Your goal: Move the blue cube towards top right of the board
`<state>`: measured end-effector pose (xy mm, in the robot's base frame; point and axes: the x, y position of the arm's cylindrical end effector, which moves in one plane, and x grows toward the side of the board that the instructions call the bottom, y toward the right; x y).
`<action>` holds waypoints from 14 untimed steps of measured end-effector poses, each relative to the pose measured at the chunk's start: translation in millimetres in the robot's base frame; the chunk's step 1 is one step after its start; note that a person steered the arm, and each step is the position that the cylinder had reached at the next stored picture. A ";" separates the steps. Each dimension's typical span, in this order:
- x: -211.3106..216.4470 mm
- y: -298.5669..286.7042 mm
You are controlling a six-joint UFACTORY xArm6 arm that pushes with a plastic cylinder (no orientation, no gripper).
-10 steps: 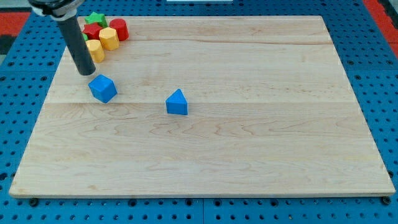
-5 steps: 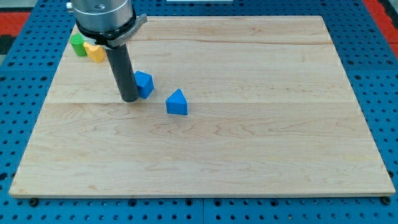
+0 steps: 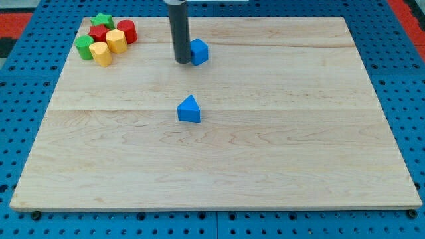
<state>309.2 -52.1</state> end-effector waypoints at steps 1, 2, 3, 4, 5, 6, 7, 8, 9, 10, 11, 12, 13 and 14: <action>-40.9 2.9; -44.2 45.2; -24.9 52.1; 3.9 47.3; 5.0 73.8; -13.4 91.5; -53.1 91.6; -66.7 93.5; -66.7 105.5; -79.9 100.1; -91.6 101.2; -91.6 121.5; -87.4 126.0; -70.0 115.7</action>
<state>239.2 63.6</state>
